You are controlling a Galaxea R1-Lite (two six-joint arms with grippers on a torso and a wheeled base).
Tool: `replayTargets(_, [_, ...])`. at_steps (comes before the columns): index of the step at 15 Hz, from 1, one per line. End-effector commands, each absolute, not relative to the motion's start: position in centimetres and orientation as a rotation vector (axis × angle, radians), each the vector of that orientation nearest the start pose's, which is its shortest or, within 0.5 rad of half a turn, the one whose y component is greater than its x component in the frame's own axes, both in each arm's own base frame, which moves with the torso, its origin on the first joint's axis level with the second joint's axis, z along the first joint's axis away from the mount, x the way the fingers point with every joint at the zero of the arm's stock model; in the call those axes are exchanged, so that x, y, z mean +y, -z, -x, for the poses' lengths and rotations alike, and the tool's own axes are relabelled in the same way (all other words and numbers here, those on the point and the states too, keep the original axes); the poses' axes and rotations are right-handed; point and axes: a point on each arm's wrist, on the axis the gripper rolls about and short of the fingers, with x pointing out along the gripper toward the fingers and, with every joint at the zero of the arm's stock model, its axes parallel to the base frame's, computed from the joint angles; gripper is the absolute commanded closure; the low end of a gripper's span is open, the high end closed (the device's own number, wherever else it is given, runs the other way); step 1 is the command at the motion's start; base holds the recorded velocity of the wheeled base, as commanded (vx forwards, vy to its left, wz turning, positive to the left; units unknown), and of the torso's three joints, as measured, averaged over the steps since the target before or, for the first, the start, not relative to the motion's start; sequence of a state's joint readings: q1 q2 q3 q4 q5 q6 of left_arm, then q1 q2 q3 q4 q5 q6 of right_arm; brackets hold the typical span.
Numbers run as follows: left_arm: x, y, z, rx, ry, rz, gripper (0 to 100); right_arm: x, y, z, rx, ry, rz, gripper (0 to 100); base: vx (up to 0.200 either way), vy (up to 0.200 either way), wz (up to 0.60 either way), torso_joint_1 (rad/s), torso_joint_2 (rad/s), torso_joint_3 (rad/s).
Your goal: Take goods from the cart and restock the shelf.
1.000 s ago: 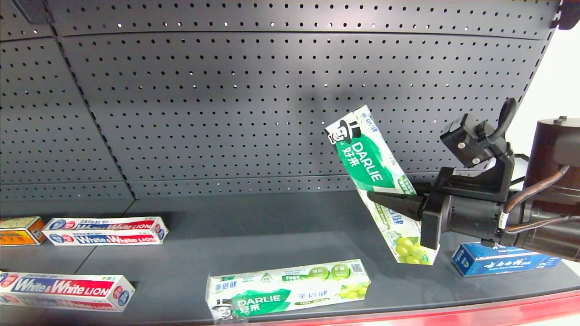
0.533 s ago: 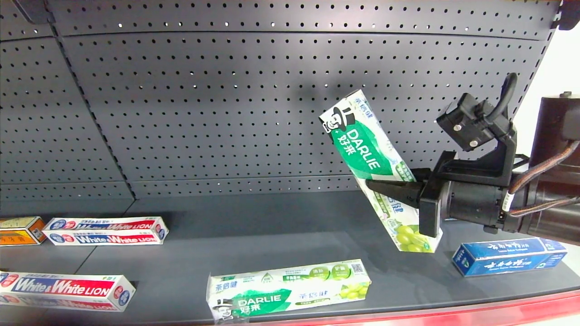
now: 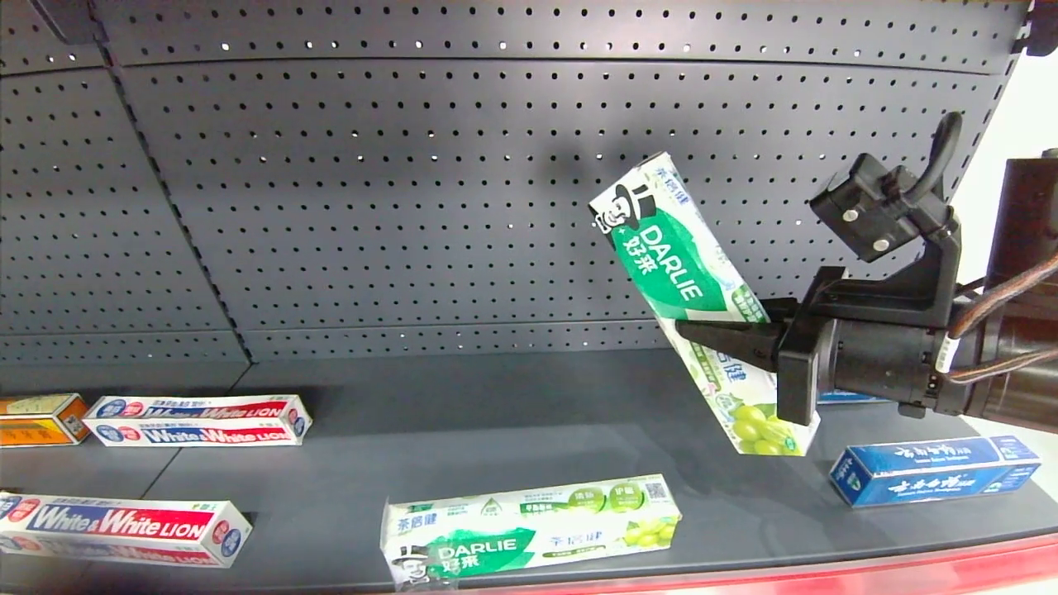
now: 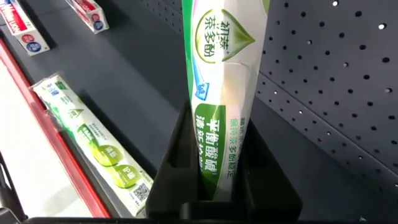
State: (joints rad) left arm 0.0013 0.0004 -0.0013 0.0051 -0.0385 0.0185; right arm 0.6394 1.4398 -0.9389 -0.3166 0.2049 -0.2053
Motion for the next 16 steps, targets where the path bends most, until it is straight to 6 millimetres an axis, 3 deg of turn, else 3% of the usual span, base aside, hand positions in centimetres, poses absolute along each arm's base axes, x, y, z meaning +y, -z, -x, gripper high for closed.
replayTargets(1, [-0.1,-7.5,2.3,0.003,0.037,-0.018,0,15.3,-26.2,-19.7,0.096,-0.859,0.231,100,0.0,0.0,0.0,0.0,0.0,0.0])
replayTargets(7, [-0.1,-7.5,2.3,0.003,0.037,-0.018,0,15.4,-25.6,-19.7,0.113,-0.879,0.233,100,0.0,0.0,0.0,0.0,0.0,0.0])
replayTargets(11, [-0.1,-7.5,2.3,0.003,0.037,-0.018,0,14.1,-25.8,-20.5,0.11,-0.853,0.254,100,0.0,0.0,0.0,0.0,0.0,0.0])
replayTargets(16, [-0.1,-7.5,2.3,0.003,0.038,-0.02,0,14.4,-27.3,-20.9,0.192,-0.899,0.284,100,0.0,0.0,0.0,0.0,0.0,0.0])
